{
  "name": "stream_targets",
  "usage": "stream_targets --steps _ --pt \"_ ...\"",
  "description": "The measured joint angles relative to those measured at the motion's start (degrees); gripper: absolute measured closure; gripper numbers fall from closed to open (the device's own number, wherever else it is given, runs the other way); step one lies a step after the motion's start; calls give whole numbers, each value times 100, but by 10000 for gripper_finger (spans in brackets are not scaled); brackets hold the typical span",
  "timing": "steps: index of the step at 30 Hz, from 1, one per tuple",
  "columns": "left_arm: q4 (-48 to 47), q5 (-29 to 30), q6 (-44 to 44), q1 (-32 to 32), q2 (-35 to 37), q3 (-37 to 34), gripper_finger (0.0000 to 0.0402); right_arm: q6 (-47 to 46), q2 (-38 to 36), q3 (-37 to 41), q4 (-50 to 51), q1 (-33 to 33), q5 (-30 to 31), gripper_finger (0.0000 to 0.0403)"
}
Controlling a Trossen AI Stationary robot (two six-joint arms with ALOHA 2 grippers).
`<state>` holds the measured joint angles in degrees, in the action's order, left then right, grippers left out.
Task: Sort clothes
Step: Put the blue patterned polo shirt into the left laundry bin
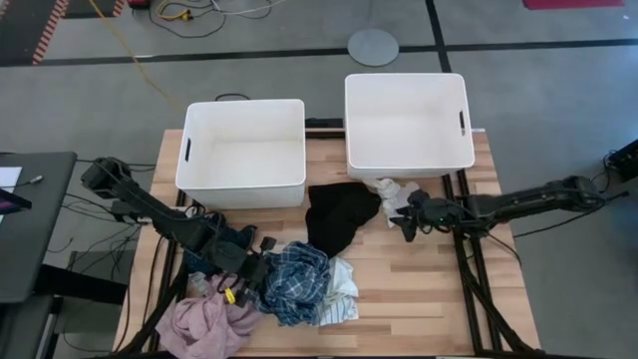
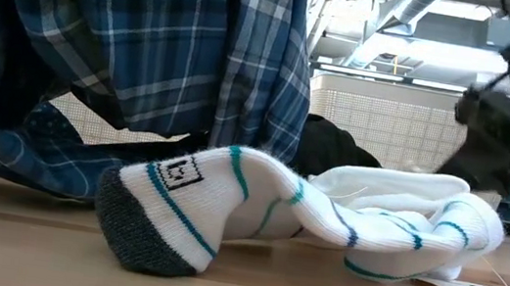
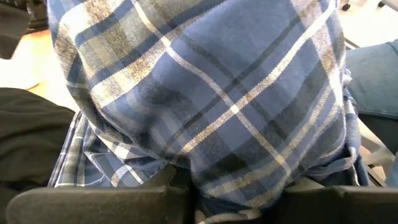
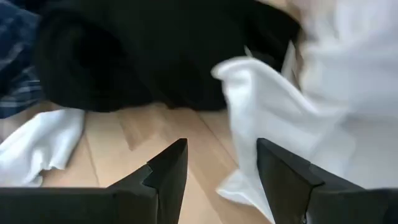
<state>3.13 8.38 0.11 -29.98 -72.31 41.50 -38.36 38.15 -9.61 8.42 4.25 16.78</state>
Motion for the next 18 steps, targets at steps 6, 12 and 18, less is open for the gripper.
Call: stream_targets --steps 6,12,18 --pt "-23 0 4 0 0 0 323 414 -1 -821 667 625 698 196" --pt "-24 0 22 0 2 0 323 755 1 -1248 666 1209 905 196" --pt "-3 7 124 0 0 0 323 1112 368 -1259 -314 1949 868 194"
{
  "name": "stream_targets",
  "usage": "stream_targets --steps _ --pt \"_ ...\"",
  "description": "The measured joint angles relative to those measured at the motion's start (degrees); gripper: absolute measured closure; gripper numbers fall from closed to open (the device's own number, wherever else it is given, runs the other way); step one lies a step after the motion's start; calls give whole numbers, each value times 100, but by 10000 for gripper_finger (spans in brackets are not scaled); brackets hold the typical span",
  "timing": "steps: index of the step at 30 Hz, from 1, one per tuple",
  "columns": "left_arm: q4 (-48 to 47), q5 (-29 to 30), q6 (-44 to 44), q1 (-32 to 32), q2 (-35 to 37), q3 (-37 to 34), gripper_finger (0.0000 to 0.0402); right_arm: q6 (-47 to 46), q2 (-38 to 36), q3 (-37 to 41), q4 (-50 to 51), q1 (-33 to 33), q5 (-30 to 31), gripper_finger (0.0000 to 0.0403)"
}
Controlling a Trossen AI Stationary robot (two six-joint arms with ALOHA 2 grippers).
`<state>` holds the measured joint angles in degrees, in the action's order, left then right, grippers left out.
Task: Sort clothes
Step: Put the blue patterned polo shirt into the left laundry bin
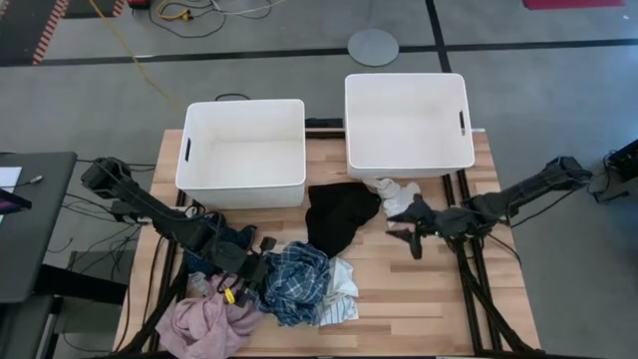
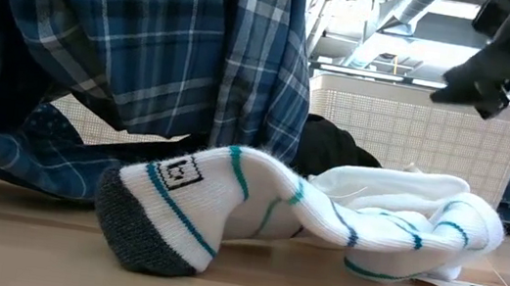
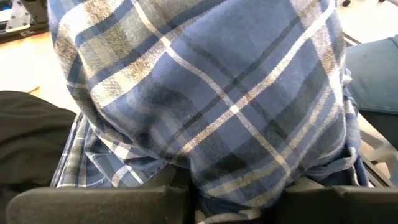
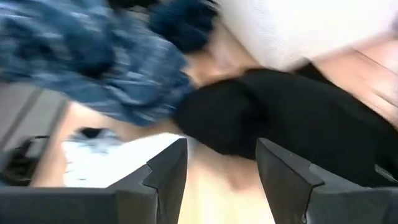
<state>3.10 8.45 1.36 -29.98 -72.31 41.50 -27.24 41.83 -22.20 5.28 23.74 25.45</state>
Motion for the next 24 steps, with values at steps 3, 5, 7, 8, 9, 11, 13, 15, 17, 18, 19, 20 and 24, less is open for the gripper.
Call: stream_targets --steps 3,5,7,8,9,11,13,15,17,18,19,20,24 --pt "161 42 86 0 0 0 323 428 444 0 -1053 397 -9 189" --pt "346 50 155 0 0 0 323 860 821 -2 -1890 599 -17 183" --pt "526 48 236 0 0 0 323 1368 1277 -4 -2822 752 -26 174" --pt "592 49 272 0 2 0 323 1648 1524 -4 -3286 791 -30 169" --pt "651 50 302 0 2 0 323 1907 1782 -4 -3723 814 -30 164" --pt "747 52 351 0 2 0 323 2336 2340 -40 -4393 820 -30 152" --pt "832 100 357 2 2 0 323 2626 2898 -179 -4696 796 -31 141" --pt "848 187 362 15 2 0 323 2790 3469 -415 -4818 742 -31 132" --pt "838 226 355 44 2 0 323 2911 4013 -724 -4844 658 -37 121" --pt "838 233 355 48 2 0 323 2953 4271 -891 -4854 606 -36 115" --pt "842 238 356 50 2 0 323 3011 4507 -1061 -4858 553 -36 109" --pt "852 240 357 48 2 0 323 3057 4752 -1246 -4862 500 -37 101" --pt "909 234 353 44 2 0 323 3078 5518 -1985 -4870 308 -129 68"
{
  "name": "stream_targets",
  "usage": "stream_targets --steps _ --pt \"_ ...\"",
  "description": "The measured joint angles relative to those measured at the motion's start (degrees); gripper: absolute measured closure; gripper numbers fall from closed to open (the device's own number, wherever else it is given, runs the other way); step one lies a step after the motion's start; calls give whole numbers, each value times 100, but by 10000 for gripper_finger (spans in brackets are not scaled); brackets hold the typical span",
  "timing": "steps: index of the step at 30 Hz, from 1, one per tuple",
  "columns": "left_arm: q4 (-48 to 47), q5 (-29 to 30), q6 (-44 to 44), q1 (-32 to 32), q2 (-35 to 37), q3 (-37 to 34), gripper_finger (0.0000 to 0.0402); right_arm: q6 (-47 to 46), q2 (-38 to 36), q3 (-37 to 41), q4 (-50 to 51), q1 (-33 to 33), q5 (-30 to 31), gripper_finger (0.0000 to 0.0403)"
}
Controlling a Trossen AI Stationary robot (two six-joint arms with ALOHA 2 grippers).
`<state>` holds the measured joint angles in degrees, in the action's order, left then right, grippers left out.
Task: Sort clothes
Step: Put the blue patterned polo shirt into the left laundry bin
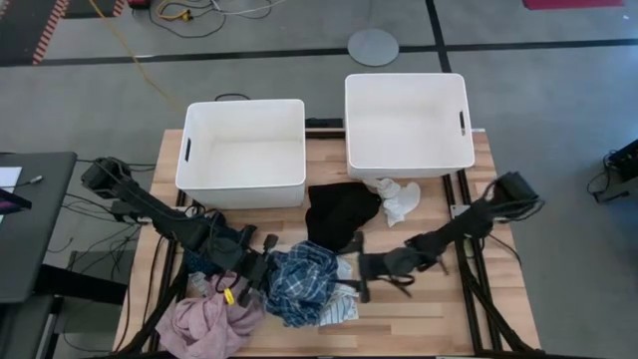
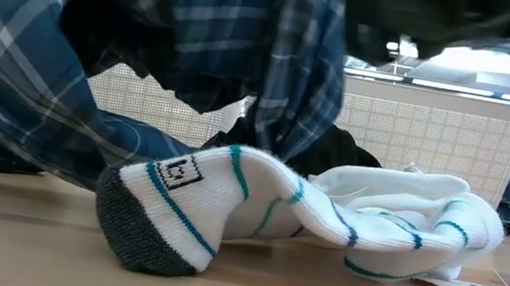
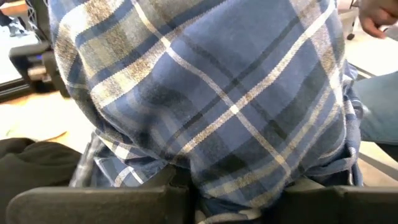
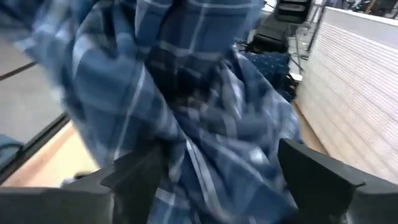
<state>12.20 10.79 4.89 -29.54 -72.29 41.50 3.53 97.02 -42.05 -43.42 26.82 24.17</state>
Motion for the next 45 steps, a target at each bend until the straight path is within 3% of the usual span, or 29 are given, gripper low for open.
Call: stream_targets --steps 8,14,18,24,33,45 --pt "-13 2 -57 0 0 0 323 -10 1132 -1086 225 -365 -452 15" --pt "-56 -4 -59 0 0 0 323 -210 1681 -1605 294 -556 -650 29" --pt "-36 -6 -67 0 0 0 323 -211 1931 -1889 287 -599 -866 67" --pt "76 -24 -70 -2 0 0 323 -54 2242 -2346 289 -605 -1040 158" --pt "134 -31 -122 -2 2 0 323 349 2327 -2509 30 -635 -1084 373" --pt "167 -19 -288 -70 4 0 323 453 2327 -2511 -369 -668 -1085 394"
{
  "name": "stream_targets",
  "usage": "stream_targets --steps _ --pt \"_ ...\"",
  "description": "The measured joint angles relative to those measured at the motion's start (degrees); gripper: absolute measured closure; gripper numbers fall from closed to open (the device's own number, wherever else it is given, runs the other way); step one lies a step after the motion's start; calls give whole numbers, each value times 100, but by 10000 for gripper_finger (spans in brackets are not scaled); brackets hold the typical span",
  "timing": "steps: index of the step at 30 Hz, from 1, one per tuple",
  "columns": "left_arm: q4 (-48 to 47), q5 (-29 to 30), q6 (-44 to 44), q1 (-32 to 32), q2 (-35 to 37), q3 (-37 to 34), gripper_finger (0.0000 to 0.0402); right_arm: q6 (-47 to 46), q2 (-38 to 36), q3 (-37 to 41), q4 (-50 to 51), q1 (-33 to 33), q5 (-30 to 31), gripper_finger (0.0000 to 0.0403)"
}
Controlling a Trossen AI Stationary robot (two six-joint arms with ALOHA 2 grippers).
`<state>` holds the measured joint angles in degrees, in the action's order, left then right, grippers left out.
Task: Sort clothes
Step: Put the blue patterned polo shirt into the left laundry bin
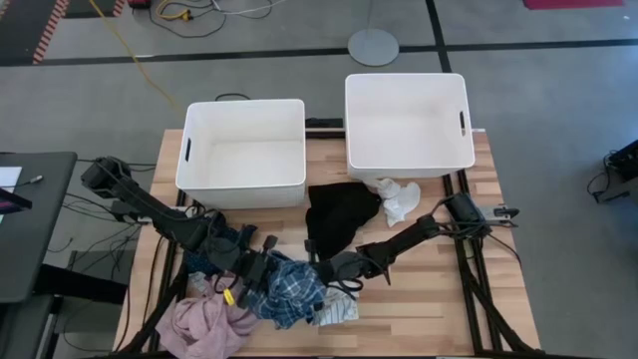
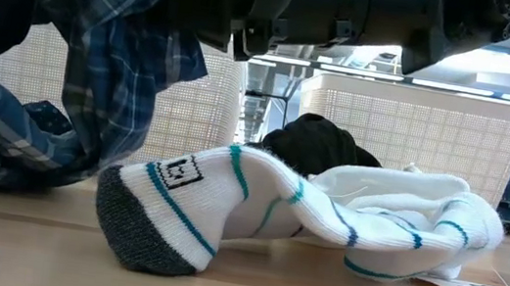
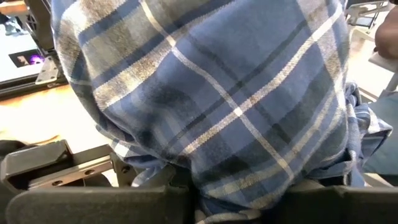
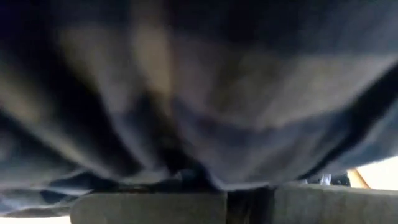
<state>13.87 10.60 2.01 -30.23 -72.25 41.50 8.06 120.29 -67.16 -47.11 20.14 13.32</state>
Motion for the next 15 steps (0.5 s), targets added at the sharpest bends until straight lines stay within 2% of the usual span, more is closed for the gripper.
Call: stream_targets --steps 15 --pt "-2 -9 127 -20 200 0 323 105 0 -9 -367 33 -105 398"
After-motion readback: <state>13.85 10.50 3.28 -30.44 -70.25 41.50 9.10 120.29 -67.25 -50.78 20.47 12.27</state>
